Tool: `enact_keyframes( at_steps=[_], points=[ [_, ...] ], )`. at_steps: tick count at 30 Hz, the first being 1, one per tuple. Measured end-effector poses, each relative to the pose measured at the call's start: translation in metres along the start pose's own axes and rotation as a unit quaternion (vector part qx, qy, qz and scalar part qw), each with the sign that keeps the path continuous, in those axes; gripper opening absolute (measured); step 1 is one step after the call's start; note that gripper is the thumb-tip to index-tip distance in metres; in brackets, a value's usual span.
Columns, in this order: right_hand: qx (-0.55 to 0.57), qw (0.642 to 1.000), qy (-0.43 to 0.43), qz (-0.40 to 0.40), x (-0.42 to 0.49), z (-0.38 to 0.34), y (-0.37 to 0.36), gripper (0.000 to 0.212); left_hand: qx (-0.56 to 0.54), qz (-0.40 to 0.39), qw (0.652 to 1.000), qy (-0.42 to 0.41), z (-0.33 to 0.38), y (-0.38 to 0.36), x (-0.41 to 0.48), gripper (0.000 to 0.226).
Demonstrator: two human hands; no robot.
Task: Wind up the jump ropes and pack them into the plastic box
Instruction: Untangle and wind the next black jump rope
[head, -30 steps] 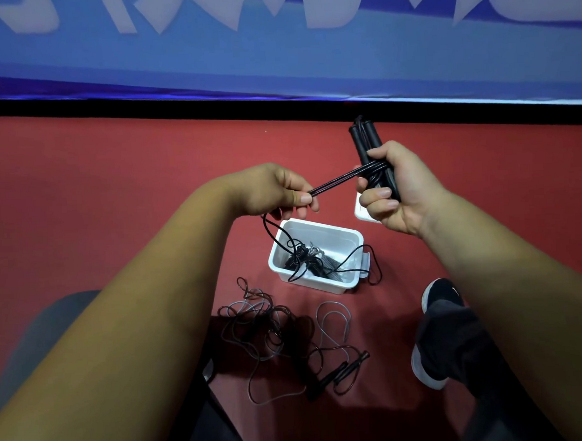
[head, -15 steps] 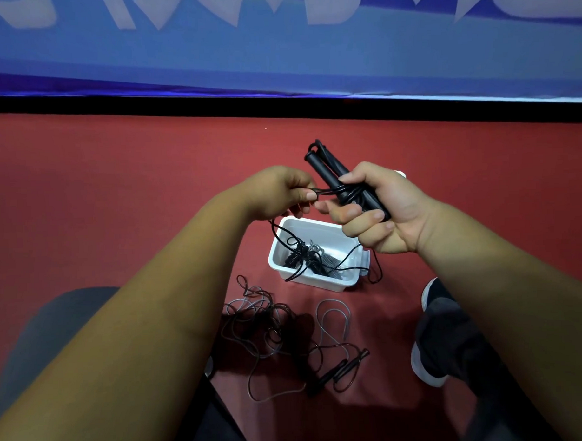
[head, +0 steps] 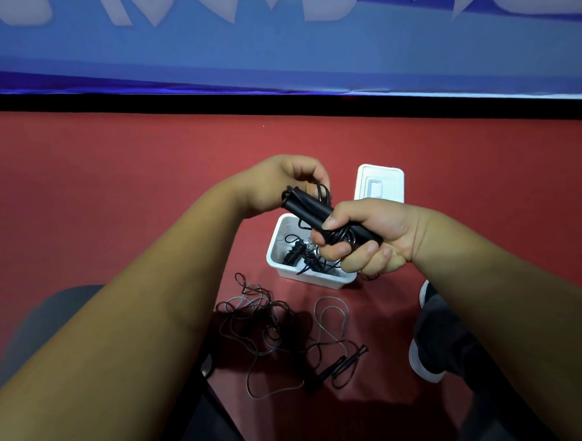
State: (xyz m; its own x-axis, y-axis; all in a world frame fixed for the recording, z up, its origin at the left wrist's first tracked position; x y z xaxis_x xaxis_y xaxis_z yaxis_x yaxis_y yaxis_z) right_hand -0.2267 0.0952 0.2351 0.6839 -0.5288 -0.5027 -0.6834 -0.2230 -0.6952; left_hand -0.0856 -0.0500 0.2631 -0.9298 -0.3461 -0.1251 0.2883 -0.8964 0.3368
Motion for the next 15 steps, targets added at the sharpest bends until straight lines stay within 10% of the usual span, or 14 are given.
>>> enact_keyframes(
  at_steps=[11,15],
  points=[
    [-0.059,0.994,-0.023,0.094,0.003,0.001,0.003,0.035,0.055,0.029,0.997,0.038,0.018,0.008,0.003,0.017],
    [-0.053,0.991,-0.045,0.115,0.009,0.004,0.002,0.009,0.094,0.026,0.994,0.047,0.021,0.007,0.002,0.018]
  ],
)
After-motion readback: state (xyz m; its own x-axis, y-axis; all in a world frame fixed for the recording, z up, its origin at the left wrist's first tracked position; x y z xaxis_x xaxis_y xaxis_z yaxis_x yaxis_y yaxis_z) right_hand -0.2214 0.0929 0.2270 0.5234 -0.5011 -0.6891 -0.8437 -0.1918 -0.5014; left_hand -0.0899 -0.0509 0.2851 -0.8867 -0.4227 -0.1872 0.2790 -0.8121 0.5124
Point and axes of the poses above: each hand's wrist, its own x-axis towards the middle knuckle, its own y-axis out of the back of the hand, z = x × y, the point moved 2 cm from there along x, towards the middle knuckle
